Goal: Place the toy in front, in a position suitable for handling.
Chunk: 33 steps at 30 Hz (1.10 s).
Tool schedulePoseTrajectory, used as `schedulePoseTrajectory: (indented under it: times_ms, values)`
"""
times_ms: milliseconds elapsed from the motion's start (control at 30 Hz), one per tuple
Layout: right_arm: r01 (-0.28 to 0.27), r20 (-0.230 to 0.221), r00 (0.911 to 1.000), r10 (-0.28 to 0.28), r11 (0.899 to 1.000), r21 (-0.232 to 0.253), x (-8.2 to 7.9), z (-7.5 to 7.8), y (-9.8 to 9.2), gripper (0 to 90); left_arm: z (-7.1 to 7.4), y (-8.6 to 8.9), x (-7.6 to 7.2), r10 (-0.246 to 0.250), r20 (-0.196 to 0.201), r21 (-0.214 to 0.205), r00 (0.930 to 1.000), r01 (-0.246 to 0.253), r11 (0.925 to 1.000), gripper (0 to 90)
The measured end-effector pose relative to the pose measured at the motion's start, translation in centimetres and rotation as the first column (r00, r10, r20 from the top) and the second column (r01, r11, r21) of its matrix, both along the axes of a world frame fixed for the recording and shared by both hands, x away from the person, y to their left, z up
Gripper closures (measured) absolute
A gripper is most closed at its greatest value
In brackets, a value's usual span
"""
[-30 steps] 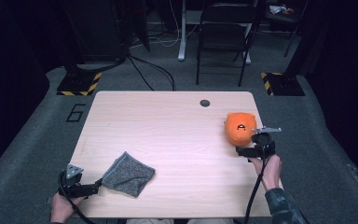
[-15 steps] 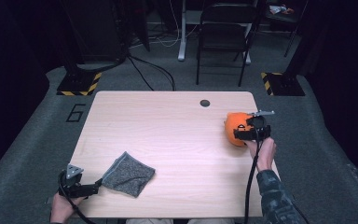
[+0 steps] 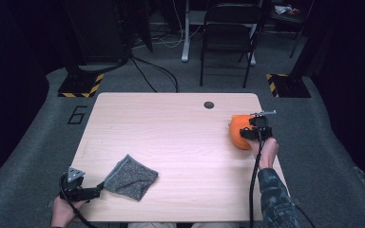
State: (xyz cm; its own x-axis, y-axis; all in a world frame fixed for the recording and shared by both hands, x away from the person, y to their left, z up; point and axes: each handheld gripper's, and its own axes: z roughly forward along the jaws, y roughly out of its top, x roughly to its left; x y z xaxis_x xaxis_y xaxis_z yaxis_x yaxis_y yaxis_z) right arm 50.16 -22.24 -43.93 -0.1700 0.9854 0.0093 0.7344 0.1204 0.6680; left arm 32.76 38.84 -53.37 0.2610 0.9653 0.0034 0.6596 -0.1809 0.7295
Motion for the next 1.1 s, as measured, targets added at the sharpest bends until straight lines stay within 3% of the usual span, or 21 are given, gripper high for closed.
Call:
schedulePoseTrajectory:
  times_ms: [100, 267, 500, 633, 767, 967, 1100]
  values:
    - [-0.009, 0.01, 0.9999, 0.009, 1.0, -0.008, -0.3, -0.6, -0.2, 58.9, 0.0, 0.0, 0.0, 0.001, 0.0, 0.002, 1.0, -0.001, 1.0, 0.0]
    - [-0.034, 0.073, 0.9968, 0.033, 0.999, 0.008, -1.0, -1.2, -0.7, 70.6, 0.0, 0.0, 0.0, 0.001, 0.0, 0.002, 1.0, -0.001, 1.0, 0.0]
    - [-0.068, 0.135, 0.9885, 0.067, 0.998, 0.004, -1.5, -0.7, -0.9, 75.7, 0.0, -0.1, -0.1, 0.01, 0.002, -0.002, 1.0, -0.009, 1.0, 0.0]
    - [-0.108, 0.157, 0.9823, 0.102, 0.994, 0.027, -2.0, -0.2, -1.0, 76.5, 0.0, -0.1, -0.1, 0.011, 0.0, -0.002, 0.9999, -0.011, 0.9999, 0.0]
    - [-0.174, 0.187, 0.9678, 0.169, 0.985, 0.011, -2.6, 0.7, -0.6, 76.5, 0.0, -0.1, -0.1, 0.013, 0.002, -0.003, 0.9999, -0.013, 0.9999, 0.0]
    - [-0.268, 0.222, 0.9413, 0.254, 0.963, 0.036, -3.4, 2.1, -0.1, 76.5, 0.0, -0.1, -0.2, 0.016, 0.002, -0.004, 0.9999, -0.016, 0.9999, 0.0]
    - [-0.312, 0.229, 0.9284, 0.293, 0.949, 0.053, -3.7, 2.5, 0.3, 76.4, 0.0, -0.1, -0.2, 0.016, 0.002, -0.003, 0.9999, -0.016, 0.9999, 0.0]
